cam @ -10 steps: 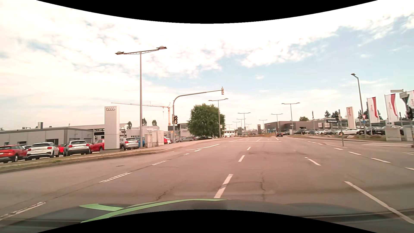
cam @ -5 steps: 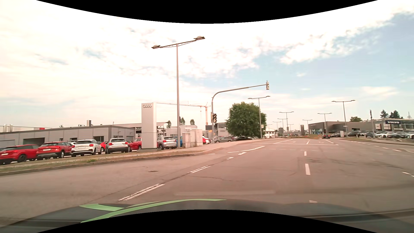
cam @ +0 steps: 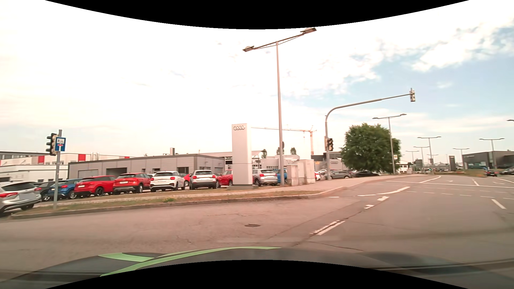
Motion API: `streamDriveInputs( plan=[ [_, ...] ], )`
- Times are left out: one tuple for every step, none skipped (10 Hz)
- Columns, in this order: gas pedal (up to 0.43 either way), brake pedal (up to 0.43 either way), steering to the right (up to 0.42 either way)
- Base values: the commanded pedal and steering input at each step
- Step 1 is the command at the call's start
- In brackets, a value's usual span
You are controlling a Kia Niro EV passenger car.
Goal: Follow the waypoints while adhering to traffic rules and regulations
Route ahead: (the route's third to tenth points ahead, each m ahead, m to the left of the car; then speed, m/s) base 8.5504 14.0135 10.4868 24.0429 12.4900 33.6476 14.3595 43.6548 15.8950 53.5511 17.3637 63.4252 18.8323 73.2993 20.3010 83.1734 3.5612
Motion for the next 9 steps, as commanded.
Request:
streamDriveInputs(
  plan=[
    [0.000,0.000,-0.557],
    [0.000,0.000,-0.561],
    [0.000,0.000,-0.569],
    [0.020,0.000,-0.577],
    [0.059,0.000,-0.577],
    [0.067,0.000,-0.576],
    [0.079,0.000,-0.576],
    [0.087,0.000,-0.573],
    [0.087,0.000,-0.570]
  ],
)
